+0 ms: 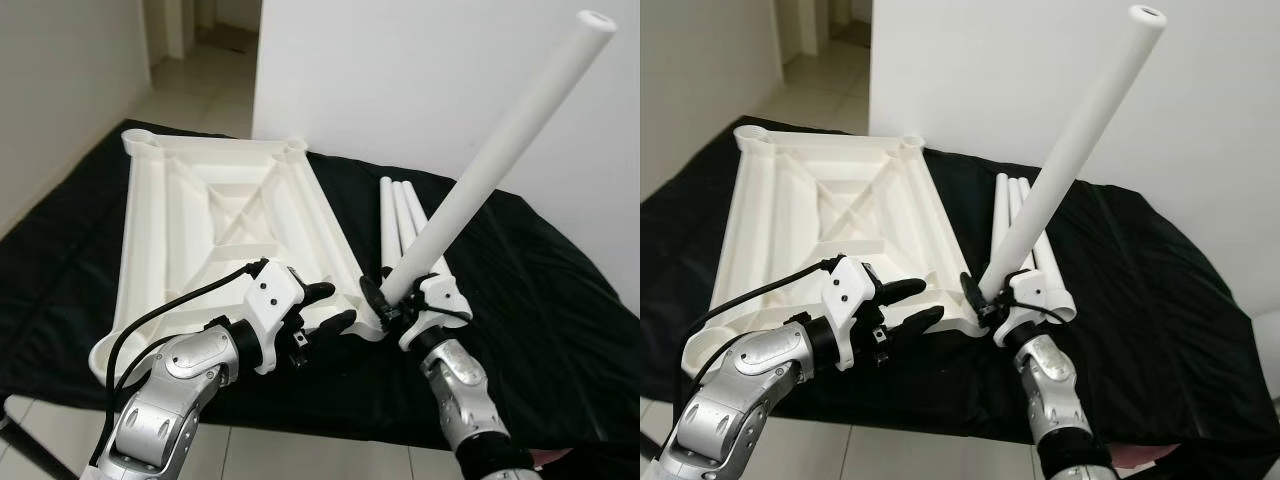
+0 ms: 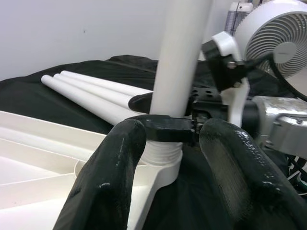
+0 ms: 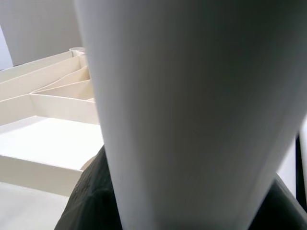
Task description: Building children table
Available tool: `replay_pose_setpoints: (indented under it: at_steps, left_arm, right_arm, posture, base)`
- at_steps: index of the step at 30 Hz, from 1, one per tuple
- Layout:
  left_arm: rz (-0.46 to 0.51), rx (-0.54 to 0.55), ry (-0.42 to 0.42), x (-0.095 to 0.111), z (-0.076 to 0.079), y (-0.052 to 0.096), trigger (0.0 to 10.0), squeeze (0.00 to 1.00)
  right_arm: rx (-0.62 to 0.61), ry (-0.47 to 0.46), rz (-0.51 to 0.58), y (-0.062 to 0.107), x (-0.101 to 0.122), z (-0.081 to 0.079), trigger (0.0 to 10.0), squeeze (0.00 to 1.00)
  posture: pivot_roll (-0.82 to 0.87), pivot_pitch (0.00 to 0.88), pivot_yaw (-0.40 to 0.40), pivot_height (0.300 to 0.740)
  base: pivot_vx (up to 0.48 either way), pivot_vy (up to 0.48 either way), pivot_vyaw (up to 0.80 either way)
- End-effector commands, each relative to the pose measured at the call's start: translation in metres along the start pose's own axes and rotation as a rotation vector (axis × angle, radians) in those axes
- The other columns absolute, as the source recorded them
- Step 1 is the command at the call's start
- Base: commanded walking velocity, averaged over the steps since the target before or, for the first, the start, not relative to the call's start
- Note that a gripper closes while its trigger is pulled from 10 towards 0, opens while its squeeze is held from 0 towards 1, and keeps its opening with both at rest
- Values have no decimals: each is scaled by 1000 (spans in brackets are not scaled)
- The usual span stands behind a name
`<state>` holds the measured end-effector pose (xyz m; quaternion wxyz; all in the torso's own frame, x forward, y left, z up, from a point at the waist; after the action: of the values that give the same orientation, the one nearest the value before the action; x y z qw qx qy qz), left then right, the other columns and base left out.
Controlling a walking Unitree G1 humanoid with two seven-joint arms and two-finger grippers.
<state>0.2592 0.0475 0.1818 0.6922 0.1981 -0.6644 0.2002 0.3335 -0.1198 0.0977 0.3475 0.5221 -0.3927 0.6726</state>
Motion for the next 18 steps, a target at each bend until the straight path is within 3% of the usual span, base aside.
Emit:
replay_pose_setpoints:
  at_steps: [1, 2, 7, 10, 18]
  left_arm:
    - [12, 13, 10, 2, 1, -1, 10000, 0]
    - [12, 13, 10, 2, 1, -1, 10000, 0]
    - [13, 21, 11, 3, -1, -1, 10000, 0]
    - [12, 20, 12, 3, -1, -1, 10000, 0]
    - [12, 20, 9, 4, -2, -2, 10000, 0]
  right_arm:
    - [-7, 9, -94, 14, -23, -4, 10000, 0]
    - [-7, 9, -94, 14, -23, -4, 10000, 0]
    - [-19, 193, -18, 13, -5, -5, 10000, 0]
    - [-21, 232, 2, 13, -1, -8, 10000, 0]
    - [-3, 186, -16, 12, -4, -13, 10000, 0]
  posture:
    - [30, 0, -128, 740]
    - [30, 0, -128, 740]
    - [26, 0, -124, 740]
    - [24, 0, -120, 740]
    - [24, 0, -118, 740]
  base:
    - [0, 0, 0]
    - [0, 0, 0]
    - [0, 0, 0]
    - [0, 0, 0]
    - [0, 0, 0]
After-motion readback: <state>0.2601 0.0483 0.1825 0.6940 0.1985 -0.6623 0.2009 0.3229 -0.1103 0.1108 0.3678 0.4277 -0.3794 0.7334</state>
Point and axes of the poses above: a point about 5 cm out from each wrist's last joint towards the gripper, its own y axis pointing back from the gripper into the wrist, its own x axis along the axis of the wrist's last joint, z = x × y, the point moved 4 cm from there along -y, pointing out of the wrist towards the gripper, and after that the axes turned 11 degrees about y, right-handed, at the moved point
